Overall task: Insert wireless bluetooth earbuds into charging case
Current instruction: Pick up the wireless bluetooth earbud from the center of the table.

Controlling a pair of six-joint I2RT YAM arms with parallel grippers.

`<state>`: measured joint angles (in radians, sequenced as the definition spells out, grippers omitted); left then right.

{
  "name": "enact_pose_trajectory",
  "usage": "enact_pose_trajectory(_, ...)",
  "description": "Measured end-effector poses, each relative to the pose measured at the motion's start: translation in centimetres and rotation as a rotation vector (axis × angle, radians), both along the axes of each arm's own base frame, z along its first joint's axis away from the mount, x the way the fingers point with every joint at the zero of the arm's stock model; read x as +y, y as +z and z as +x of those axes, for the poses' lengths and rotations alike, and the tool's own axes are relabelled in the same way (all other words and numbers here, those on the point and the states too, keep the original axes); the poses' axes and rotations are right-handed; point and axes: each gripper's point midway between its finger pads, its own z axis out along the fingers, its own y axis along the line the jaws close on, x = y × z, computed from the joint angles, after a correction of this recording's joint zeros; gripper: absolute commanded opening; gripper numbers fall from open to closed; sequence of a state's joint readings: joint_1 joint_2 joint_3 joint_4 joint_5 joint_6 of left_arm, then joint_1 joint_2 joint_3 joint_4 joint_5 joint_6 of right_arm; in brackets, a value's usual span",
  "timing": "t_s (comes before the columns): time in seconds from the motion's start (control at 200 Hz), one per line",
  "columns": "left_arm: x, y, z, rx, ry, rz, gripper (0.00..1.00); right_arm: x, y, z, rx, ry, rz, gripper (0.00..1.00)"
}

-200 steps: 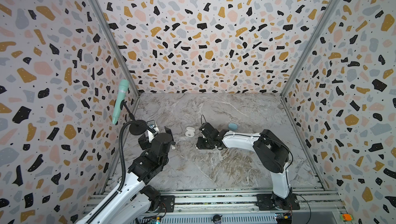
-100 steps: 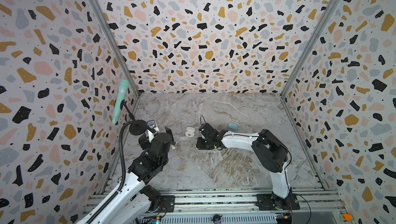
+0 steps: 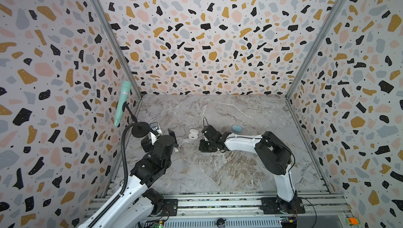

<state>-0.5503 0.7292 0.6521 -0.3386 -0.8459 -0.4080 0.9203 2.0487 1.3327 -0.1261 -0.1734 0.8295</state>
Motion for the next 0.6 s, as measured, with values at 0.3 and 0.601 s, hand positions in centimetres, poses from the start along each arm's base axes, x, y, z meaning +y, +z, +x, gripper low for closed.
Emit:
enact_pose_trajectory(0.3, 0.00, 0.02, 0.01, -0.001, 0.000, -0.001, 1.00, 0.21, -0.10, -0.34, -0.004, 0.011, -0.005, 0.21)
enact_pose_trajectory(0.601, 0.00, 0.03, 0.02, -0.001, 0.000, -0.001, 1.00, 0.61, -0.06, -0.41, -0.023, 0.032, -0.011, 0.18)
